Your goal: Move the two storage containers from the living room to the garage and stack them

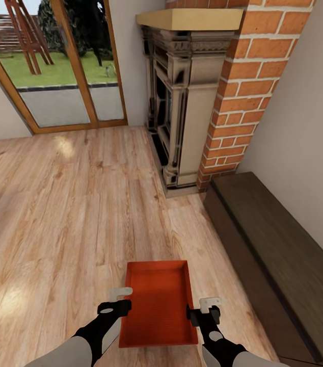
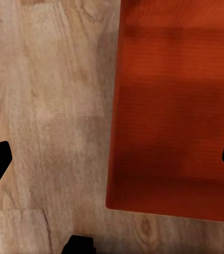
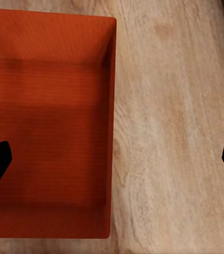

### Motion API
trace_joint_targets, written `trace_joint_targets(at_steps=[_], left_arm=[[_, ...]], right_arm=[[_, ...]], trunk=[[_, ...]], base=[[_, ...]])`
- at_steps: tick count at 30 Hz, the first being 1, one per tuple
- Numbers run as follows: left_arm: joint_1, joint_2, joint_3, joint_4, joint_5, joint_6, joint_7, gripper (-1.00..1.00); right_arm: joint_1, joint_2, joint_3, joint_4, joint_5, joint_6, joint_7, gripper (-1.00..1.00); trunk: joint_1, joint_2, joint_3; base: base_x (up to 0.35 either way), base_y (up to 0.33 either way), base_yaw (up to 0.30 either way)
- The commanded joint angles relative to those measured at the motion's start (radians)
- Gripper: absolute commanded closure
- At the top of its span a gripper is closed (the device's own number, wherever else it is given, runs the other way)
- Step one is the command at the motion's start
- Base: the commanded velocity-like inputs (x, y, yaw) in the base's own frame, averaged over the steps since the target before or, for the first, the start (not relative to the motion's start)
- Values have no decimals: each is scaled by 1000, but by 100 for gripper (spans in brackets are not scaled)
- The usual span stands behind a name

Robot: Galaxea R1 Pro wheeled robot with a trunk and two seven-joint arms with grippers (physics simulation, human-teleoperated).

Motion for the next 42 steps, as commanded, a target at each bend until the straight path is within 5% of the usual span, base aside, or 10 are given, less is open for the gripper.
trace_joint_targets(at_steps=[1, 42], left_arm=[[0, 1, -9, -1, 10, 3, 6, -100], [0, 3, -9, -1, 9, 2, 7, -100]], right_arm=[[-1, 0, 9, 1, -8, -3, -4, -100], [-1, -1, 7, 1, -8, -10, -4, -100]], trunk=[[4, -8, -4], [161, -295, -132]], base=[[0, 0, 0], [0, 0, 0]])
